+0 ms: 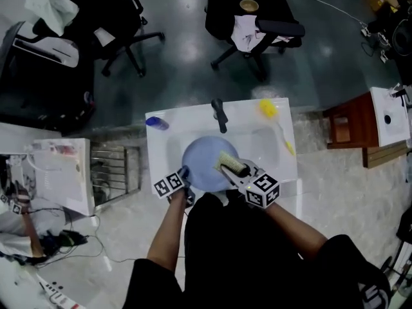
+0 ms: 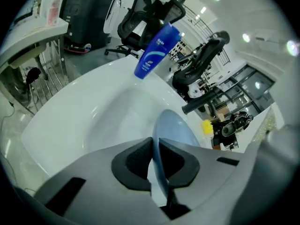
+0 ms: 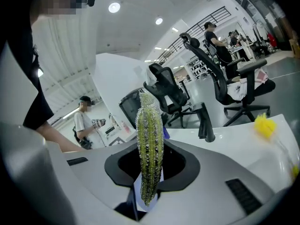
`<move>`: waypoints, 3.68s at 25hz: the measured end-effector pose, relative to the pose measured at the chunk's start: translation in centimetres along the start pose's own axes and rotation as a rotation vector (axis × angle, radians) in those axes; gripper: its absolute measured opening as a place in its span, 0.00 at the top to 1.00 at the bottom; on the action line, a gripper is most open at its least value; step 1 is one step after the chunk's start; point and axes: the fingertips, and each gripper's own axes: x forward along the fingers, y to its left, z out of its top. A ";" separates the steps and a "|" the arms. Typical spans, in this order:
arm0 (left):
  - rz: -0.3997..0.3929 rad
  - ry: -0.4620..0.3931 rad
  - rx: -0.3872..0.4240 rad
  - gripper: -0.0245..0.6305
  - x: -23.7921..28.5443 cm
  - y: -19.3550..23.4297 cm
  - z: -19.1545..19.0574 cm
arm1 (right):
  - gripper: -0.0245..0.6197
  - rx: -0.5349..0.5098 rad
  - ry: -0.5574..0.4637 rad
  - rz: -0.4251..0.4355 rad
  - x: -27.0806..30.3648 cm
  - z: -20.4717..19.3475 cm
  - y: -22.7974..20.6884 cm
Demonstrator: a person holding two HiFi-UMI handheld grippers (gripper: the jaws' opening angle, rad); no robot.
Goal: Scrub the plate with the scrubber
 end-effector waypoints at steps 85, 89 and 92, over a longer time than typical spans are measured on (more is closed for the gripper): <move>-0.449 -0.213 -0.010 0.86 -18.4 -6.4 2.4 | 0.86 -0.743 0.162 -0.290 11.5 2.8 5.9; -0.457 -0.210 -0.004 0.85 -18.5 -6.3 2.5 | 0.86 -0.734 0.171 -0.311 11.1 2.7 5.1; -0.462 -0.196 -0.014 0.85 -18.3 -6.3 2.0 | 0.86 -0.721 0.183 -0.318 10.7 2.1 4.5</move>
